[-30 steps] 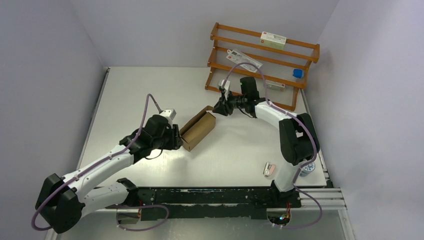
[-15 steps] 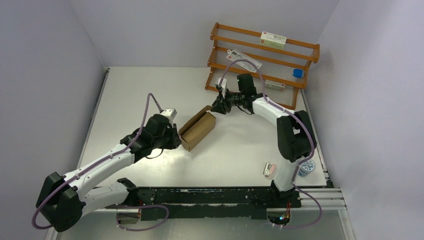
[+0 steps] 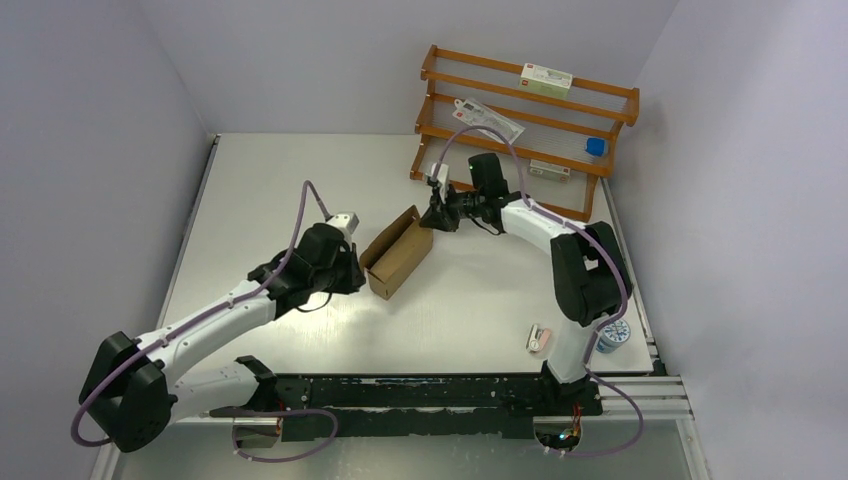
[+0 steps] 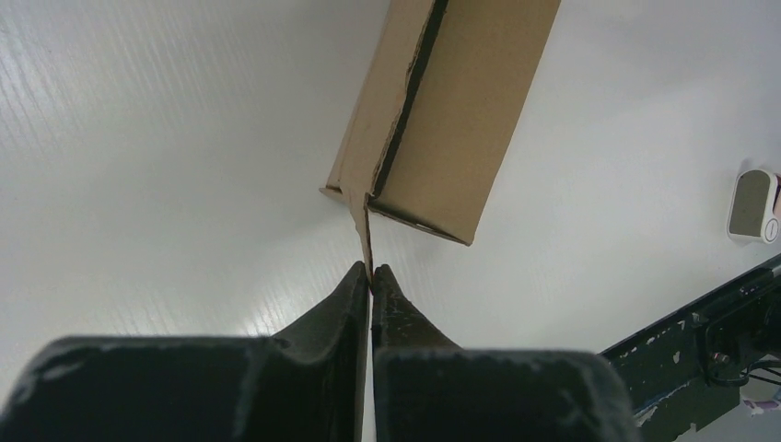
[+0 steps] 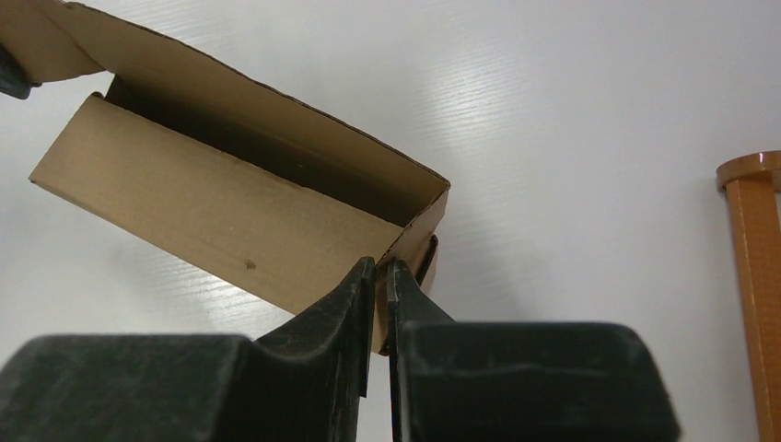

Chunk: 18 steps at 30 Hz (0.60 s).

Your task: Fold the paper box

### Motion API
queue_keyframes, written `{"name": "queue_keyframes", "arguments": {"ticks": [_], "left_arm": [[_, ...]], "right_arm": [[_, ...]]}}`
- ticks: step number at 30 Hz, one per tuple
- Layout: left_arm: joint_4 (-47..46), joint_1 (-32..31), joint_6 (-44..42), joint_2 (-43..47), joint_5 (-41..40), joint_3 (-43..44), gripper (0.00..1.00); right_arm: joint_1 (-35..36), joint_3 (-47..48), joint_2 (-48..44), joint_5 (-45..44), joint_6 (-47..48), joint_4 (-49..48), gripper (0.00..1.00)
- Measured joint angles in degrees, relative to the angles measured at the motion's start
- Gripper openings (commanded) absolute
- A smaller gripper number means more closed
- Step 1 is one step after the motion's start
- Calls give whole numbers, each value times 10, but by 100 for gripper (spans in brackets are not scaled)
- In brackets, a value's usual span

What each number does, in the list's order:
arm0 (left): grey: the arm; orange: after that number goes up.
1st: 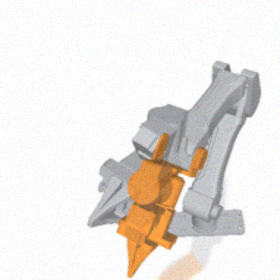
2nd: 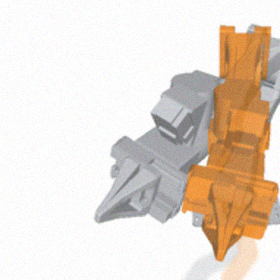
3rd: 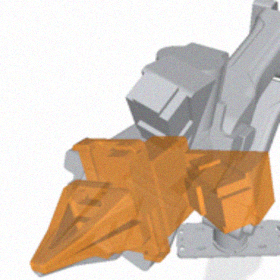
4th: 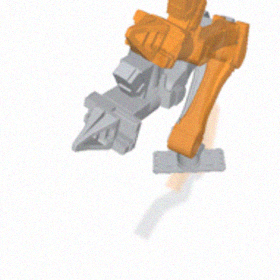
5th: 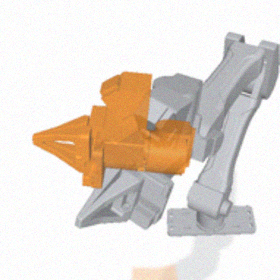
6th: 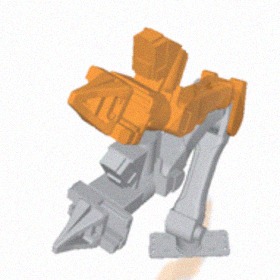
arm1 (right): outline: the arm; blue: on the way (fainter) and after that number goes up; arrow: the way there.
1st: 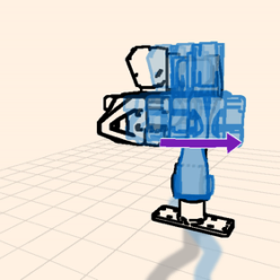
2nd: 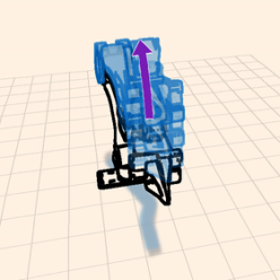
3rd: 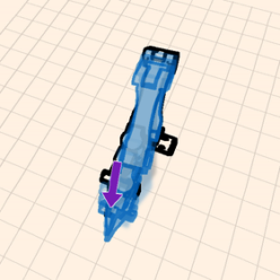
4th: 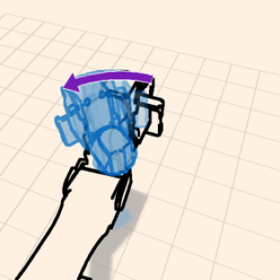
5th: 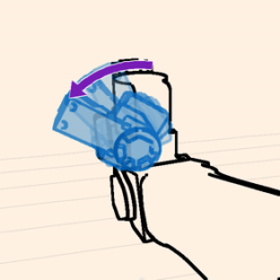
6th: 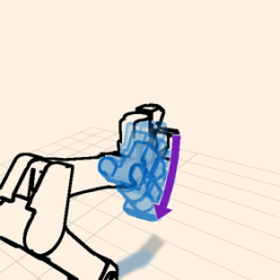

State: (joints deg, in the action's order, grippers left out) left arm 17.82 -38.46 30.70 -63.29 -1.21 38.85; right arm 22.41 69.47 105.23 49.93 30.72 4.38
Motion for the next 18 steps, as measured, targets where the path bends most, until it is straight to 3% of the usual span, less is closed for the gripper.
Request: {"name": "queue_keyframes", "arguments": {"ticks": [18], "left_arm": [[5, -1, 7, -16, 2, 16, 5]], "right_arm": [[29, -106, -68, -112, -99, -116, 11]]}}
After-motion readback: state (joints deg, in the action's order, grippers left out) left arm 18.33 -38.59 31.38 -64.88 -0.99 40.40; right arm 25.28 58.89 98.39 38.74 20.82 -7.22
